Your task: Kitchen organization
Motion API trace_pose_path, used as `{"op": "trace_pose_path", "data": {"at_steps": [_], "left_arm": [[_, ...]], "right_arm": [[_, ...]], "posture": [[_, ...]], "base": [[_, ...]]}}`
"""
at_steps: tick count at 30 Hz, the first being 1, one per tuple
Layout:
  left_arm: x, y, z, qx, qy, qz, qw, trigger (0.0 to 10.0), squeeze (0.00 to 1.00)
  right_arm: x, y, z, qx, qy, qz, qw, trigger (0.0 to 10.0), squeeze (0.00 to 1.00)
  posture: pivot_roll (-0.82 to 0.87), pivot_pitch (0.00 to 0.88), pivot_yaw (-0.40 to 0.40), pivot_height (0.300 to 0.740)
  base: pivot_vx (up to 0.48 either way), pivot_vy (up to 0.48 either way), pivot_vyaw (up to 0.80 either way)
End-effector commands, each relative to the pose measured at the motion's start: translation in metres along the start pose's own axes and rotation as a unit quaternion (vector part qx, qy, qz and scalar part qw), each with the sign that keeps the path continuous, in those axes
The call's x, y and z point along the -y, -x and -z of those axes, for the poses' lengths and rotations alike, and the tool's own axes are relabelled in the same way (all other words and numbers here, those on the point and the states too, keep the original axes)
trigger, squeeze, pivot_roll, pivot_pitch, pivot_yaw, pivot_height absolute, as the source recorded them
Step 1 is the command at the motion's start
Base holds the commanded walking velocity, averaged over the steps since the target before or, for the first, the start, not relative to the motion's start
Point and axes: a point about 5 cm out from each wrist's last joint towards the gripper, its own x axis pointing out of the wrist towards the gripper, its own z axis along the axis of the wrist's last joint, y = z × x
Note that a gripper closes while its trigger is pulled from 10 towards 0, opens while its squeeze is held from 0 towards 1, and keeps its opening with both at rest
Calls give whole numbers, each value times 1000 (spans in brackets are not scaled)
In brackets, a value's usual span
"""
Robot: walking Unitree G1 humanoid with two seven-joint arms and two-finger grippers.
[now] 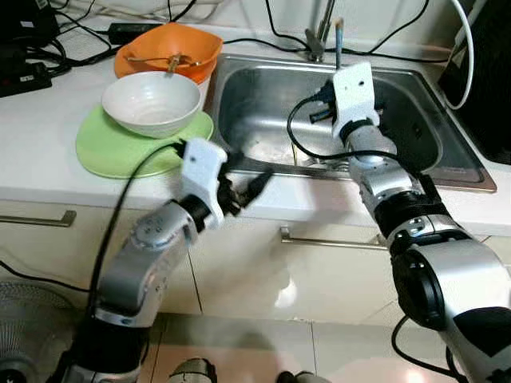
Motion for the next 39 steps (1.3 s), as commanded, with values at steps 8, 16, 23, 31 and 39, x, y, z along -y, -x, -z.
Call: {"op": "trace_pose_path", "data": {"at_steps": [8,16,23,31,39], "left_arm": [[9,-7,8,-14,15,15,1000,10000,0],[11,-8,9,-26,7,20,999,10000,0],[12,-8,11,-30,11,22,999,10000,0],[13,-8,11,-33,10,24,999,10000,0],[14,-7,11,-32,10,27,999,10000,0]], "right_arm": [[4,-2,2,-35,-60,0,998,10000,0],[0,0,14,-75,-88,-12,993,10000,0],[-3,0,14,-79,-97,-13,992,10000,0],[-5,2,21,-95,-104,-15,990,10000,588],[-6,2,21,-93,-103,-15,990,10000,992]], "posture": [[172,82,-49,740],[175,69,-46,740],[179,59,-42,740],[184,51,-42,740],[186,44,-42,740]], "base": [[0,0,0],[0,0,0],[0,0,0],[0,0,0],[0,0,0]]}}
